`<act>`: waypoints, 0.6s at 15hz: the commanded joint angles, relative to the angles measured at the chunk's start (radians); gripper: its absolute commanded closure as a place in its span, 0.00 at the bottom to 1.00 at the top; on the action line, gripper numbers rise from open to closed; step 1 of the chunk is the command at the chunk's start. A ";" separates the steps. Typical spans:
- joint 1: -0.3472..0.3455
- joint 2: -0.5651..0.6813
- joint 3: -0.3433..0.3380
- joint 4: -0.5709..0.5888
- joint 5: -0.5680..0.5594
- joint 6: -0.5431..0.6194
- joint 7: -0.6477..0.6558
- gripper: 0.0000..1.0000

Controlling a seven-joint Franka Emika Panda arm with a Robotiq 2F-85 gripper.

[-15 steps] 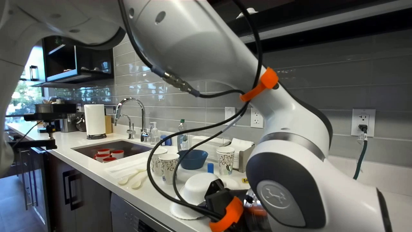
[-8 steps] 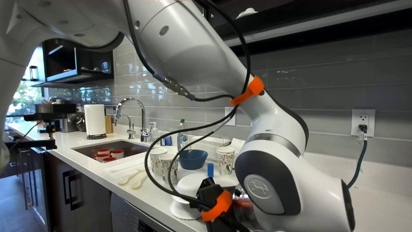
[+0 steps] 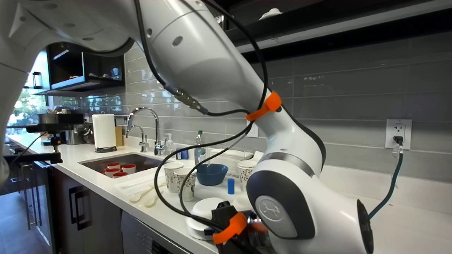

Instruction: Pick up the white plate on the bottom right and put it on top of the white plate on the bottom left

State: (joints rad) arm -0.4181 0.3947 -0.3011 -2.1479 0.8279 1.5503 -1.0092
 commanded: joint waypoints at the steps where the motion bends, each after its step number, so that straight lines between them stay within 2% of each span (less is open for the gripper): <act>1: 0.011 -0.052 0.002 -0.060 0.007 0.032 0.027 1.00; 9: 0.022 -0.078 0.004 -0.102 0.009 0.050 0.028 1.00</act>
State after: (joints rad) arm -0.4089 0.3559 -0.3008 -2.2120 0.8279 1.5704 -1.0079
